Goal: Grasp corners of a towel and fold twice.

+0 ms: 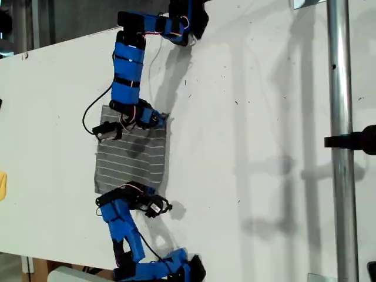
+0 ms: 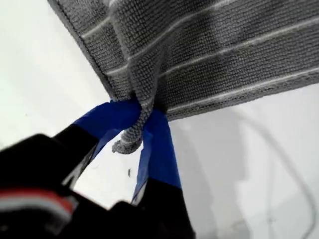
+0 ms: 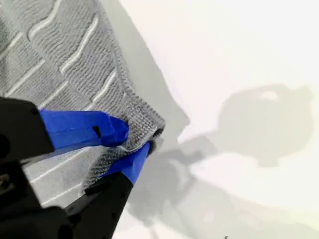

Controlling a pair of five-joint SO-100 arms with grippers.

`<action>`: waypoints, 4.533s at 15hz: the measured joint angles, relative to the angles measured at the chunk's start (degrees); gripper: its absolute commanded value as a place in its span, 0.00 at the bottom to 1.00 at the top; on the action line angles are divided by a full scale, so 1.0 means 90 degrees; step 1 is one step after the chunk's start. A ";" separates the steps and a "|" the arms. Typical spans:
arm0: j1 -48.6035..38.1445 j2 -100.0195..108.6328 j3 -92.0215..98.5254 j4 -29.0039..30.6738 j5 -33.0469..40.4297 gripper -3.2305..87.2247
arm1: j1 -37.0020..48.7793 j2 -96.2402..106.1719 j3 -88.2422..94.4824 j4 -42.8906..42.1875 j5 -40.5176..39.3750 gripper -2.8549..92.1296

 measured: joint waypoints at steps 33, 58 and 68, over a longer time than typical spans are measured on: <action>-0.1689 0.0801 -0.0410 0.0039 0.0000 0.00 | 0.2080 0.1289 -0.0146 -0.0518 -0.1348 0.03; -0.1650 0.0439 0.0098 -0.0244 -0.0127 0.00 | 0.2129 0.1465 0.0811 -0.0859 -0.1113 0.03; -0.0977 -0.0967 -0.0391 -0.0039 -0.0498 0.29 | 0.1514 -0.0068 0.1016 -0.1055 -0.0293 0.25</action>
